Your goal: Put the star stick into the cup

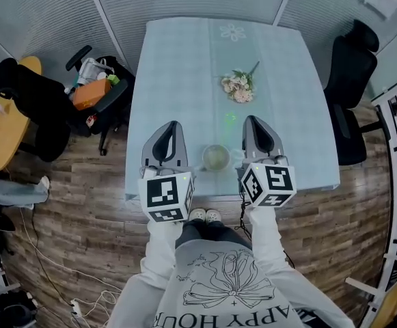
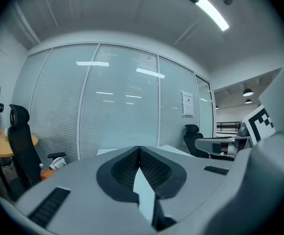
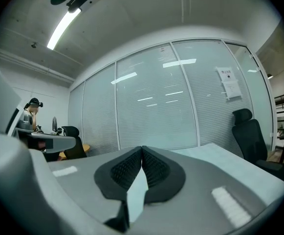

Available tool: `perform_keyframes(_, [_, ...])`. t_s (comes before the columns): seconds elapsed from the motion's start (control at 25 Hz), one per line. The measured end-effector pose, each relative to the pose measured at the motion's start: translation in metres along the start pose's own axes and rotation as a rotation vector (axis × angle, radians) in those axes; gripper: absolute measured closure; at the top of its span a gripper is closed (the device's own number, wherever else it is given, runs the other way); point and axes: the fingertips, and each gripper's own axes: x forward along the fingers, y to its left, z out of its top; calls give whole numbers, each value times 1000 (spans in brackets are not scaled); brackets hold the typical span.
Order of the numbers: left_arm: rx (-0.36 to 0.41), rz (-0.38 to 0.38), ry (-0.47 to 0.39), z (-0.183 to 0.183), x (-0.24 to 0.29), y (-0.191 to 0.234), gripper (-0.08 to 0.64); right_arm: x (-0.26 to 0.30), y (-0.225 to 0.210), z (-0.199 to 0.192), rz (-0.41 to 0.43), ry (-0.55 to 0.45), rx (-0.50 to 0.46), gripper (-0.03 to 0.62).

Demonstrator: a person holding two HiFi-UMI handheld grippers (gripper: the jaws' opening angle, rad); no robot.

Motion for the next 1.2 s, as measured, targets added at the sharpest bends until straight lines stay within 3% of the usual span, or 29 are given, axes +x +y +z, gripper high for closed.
perform_keyframes(1.2, [17, 2, -73, 32, -24, -13, 554, -27, -3, 27, -10, -53, 2, 580])
